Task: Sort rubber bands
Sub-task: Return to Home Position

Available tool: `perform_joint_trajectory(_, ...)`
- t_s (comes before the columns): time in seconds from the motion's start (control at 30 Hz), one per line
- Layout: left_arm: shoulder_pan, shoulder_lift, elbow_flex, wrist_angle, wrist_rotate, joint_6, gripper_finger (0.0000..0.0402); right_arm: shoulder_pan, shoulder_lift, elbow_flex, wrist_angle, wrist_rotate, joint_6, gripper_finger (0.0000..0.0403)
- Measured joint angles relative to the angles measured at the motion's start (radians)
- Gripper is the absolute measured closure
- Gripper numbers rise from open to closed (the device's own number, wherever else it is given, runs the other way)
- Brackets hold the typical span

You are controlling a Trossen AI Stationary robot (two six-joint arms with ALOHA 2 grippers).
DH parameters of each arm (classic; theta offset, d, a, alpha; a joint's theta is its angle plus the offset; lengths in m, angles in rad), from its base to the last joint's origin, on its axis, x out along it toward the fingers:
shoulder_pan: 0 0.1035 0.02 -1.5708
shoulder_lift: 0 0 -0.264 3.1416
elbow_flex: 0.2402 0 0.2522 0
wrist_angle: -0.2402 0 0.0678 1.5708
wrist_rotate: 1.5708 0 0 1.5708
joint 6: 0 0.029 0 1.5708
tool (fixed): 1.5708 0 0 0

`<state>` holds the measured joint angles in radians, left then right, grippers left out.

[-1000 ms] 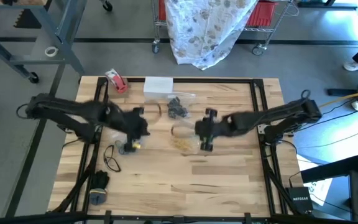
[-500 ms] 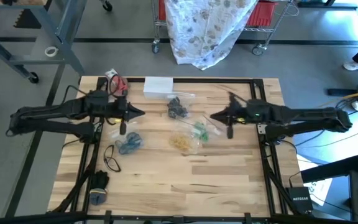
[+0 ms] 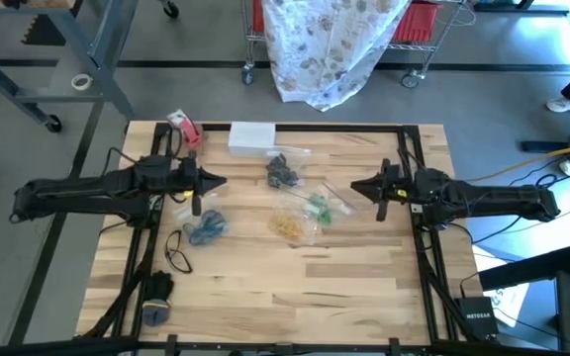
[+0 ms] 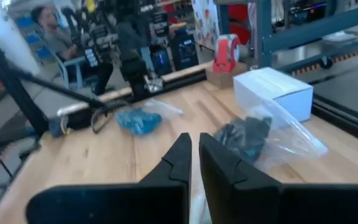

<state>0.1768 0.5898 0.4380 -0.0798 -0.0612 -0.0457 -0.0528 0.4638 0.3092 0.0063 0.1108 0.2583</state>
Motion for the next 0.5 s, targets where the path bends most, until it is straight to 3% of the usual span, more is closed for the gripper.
perform_joint_trajectory(0.2,-0.012,-0.145,-0.178,0.155,-0.001,-0.063,0.0401,0.000,-0.119,-0.114,0.046,0.026,0.015,0.0377)
perform_joint_trajectory(0.5,-0.013,-0.421,-0.346,0.141,-0.002,-0.139,0.0401,0.000,-0.372,-0.208,0.047,0.040,-0.020,0.0377)
